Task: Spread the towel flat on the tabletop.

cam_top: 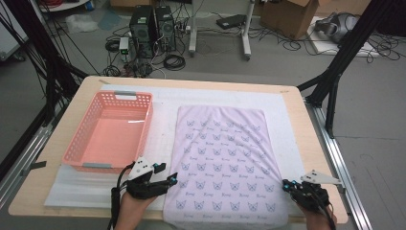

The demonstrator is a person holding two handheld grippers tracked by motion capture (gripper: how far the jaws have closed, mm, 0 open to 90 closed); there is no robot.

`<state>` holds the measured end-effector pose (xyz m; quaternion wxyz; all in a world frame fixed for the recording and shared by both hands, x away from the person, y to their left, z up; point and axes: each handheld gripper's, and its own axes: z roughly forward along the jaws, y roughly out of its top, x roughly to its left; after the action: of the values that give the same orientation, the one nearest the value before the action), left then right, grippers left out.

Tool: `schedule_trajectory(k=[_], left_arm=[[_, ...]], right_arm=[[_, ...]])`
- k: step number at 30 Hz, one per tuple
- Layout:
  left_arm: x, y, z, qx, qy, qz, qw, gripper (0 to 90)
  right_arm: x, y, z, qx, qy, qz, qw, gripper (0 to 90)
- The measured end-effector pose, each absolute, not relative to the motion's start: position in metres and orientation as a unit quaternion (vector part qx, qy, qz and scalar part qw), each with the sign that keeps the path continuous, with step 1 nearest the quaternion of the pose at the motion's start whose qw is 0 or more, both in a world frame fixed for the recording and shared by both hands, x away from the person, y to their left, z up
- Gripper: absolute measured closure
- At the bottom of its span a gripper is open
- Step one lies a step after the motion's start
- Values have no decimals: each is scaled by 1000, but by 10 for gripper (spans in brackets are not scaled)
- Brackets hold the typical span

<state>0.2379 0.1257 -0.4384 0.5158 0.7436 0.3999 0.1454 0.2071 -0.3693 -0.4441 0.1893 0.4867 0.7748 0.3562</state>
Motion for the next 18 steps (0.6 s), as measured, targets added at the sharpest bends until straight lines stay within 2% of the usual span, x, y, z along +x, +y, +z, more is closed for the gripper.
schedule_trajectory(k=[2,4,5,11,14,18], left_arm=[[244,124,-436,745,398,146,515,403],[252,121,-436,746,399,146,514,390],[255,120,-436,747,398,146,512,390],[279,115,-439,747,406,144,506,391],[286,114,-438,746,404,147,508,396],[295,113,-440,743,405,144,514,396]], right_arm=[[206,-378,-444,486,774,368,171,865],[207,-380,-444,479,773,381,169,717],[209,-380,-444,480,768,388,169,697],[239,-386,-438,493,745,408,189,630],[266,-384,-437,504,737,405,198,607],[320,-375,-439,515,743,377,201,605]])
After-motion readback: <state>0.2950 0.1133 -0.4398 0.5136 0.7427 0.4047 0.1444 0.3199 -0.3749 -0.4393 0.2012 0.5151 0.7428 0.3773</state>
